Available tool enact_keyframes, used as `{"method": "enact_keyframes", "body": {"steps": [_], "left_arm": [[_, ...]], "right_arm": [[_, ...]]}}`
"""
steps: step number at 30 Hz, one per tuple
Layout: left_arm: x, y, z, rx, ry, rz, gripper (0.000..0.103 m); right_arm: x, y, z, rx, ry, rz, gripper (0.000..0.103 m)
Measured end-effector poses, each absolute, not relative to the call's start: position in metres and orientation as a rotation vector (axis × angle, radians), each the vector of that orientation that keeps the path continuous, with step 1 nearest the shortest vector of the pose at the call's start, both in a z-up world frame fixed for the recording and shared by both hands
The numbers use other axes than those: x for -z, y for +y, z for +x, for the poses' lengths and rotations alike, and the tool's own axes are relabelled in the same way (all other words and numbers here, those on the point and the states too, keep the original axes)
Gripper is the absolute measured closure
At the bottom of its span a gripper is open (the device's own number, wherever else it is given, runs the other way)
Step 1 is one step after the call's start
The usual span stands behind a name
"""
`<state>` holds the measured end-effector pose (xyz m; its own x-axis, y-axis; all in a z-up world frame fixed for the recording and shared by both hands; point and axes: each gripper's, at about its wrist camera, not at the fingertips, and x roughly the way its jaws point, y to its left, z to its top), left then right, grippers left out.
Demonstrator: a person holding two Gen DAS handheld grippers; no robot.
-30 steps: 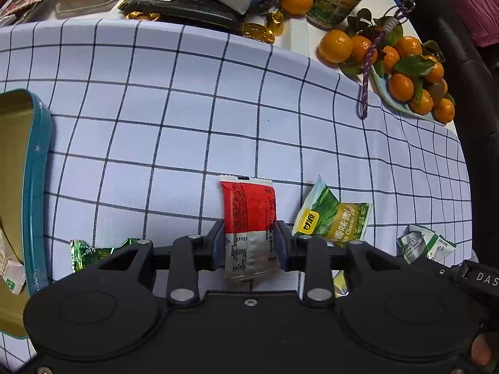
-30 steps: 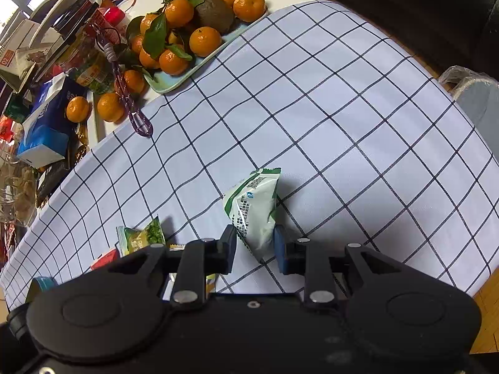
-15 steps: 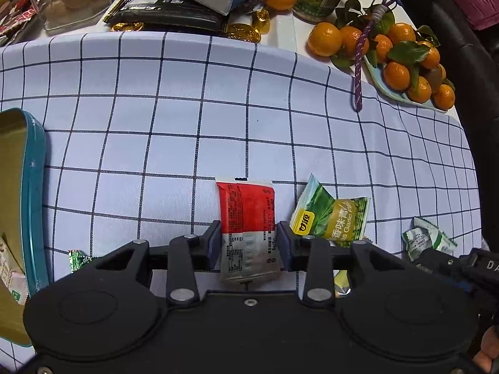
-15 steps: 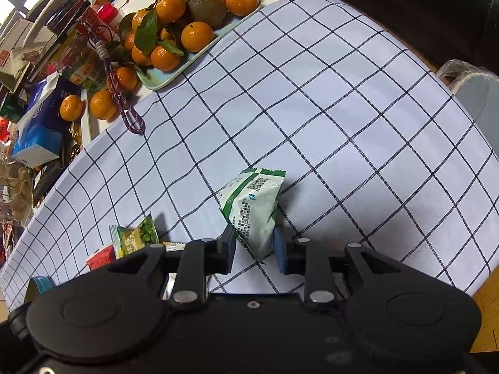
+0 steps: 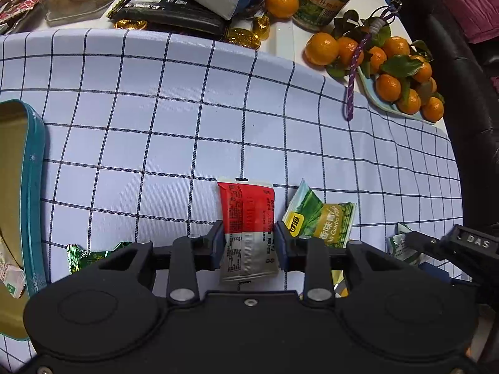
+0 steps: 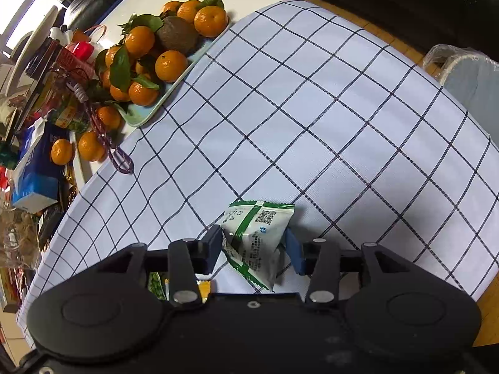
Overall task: Organize snacks
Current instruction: 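Close the left tool on the red-and-white packet while the right tool holds the green-white packet, then carry both held packets over the gold tray with both tools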
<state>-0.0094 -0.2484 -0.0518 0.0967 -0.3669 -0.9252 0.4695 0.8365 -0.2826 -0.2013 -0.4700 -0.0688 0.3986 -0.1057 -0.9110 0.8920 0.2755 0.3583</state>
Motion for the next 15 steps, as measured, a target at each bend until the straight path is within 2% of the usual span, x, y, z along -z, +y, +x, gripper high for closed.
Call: {"method": "enact_keyframes", "body": {"steps": [9, 15], "left_arm": [[0.040, -0.243, -0.008, 0.640, 1.330, 0.063, 0.062], [0.031, -0.235, -0.006, 0.639, 1.317, 0.051, 0.062]], "right_arm": [[0.073, -0.463, -0.182, 0.851, 0.941, 0.995, 0.053], [0.070, -0.459, -0.179, 0.888, 0.952, 0.951, 0.056]]}}
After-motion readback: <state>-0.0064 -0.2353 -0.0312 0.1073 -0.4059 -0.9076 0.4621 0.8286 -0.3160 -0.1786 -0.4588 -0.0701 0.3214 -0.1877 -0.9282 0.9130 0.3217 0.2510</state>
